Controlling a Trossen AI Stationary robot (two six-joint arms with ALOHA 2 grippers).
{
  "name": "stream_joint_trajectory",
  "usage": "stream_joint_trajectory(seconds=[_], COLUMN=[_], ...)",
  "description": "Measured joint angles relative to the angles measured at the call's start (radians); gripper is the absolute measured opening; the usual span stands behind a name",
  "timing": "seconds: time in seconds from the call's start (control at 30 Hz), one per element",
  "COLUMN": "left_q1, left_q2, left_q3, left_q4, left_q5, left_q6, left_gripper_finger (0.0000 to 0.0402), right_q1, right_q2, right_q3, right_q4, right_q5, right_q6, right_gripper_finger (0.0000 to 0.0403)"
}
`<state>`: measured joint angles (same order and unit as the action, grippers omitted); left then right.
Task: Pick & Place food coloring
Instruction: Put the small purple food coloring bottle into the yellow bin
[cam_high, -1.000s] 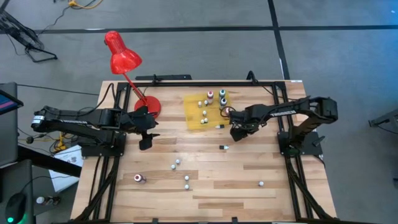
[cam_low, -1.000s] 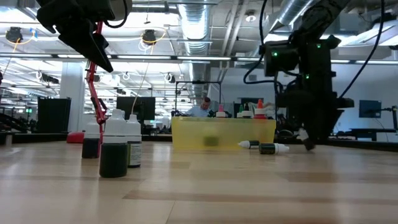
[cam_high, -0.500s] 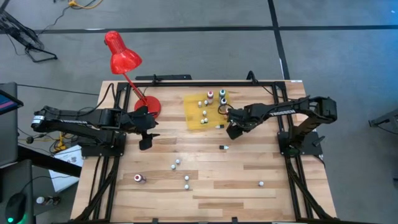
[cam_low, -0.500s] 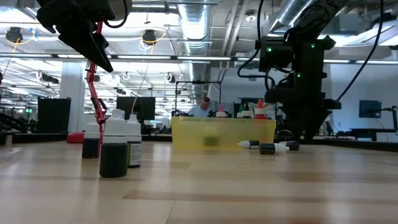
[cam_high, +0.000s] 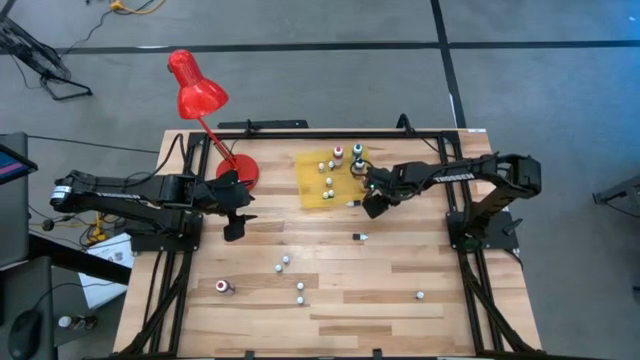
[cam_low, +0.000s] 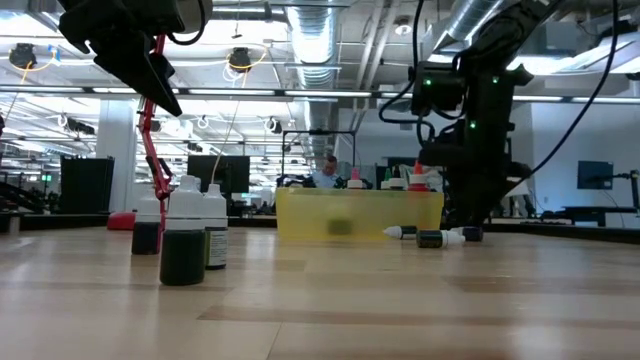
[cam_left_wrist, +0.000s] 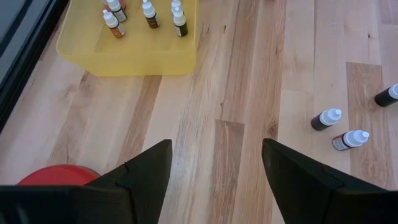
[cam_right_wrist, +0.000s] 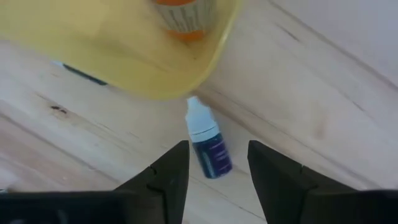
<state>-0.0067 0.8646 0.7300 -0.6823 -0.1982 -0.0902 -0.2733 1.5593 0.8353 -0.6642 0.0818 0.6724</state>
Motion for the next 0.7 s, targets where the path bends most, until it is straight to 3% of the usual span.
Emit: stream_joint_trajectory(seconds=[0.7], left_q1=[0.000], left_q2=[0.000], left_q3=[0.000], left_q4=[-0.010], left_q5=[0.001], left_q6=[-0.009], left_gripper_finger=[0.0242], right_q1=[0.038], right_q2=[0.008], right_q3=[-0.001], right_q4=[0.001], right_q5=[-0.053], right_q6=[-0.027], right_gripper_finger=[0.0141])
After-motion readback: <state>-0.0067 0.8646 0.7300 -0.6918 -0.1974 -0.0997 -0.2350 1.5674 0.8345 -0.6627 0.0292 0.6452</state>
